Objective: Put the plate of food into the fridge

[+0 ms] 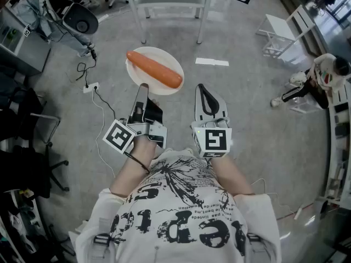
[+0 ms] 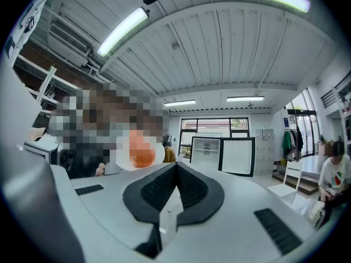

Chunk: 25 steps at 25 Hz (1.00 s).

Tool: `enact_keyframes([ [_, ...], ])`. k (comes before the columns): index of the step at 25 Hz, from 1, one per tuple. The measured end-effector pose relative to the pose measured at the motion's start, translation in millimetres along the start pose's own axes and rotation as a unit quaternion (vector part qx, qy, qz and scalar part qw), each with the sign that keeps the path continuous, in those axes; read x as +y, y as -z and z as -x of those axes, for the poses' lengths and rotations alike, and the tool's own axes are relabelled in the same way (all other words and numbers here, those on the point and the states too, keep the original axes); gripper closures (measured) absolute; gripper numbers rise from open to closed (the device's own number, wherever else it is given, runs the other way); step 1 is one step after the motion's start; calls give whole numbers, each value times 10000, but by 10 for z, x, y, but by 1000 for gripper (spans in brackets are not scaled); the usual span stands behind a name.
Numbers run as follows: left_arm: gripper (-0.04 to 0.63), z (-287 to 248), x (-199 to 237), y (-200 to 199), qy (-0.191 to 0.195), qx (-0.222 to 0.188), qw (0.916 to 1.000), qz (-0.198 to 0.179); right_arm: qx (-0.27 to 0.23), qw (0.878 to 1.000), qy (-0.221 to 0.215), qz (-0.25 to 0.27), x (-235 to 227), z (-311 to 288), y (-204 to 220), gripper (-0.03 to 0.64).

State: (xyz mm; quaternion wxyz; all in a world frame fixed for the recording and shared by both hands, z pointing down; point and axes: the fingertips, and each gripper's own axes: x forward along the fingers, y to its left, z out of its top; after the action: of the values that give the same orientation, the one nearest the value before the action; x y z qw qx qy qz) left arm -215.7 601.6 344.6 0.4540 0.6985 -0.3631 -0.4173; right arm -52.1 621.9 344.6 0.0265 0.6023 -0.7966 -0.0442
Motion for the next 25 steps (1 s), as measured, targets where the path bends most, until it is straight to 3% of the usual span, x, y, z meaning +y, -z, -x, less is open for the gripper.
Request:
enact_keyframes([
  [18,574,-14,167,-92,35,135,9998,120,-173,9996,170,-135,82,-99,79,615],
  [25,574,-80,225,-540,90,200,9995,240,-70,9999,151,-29,439,-415,-29,615],
])
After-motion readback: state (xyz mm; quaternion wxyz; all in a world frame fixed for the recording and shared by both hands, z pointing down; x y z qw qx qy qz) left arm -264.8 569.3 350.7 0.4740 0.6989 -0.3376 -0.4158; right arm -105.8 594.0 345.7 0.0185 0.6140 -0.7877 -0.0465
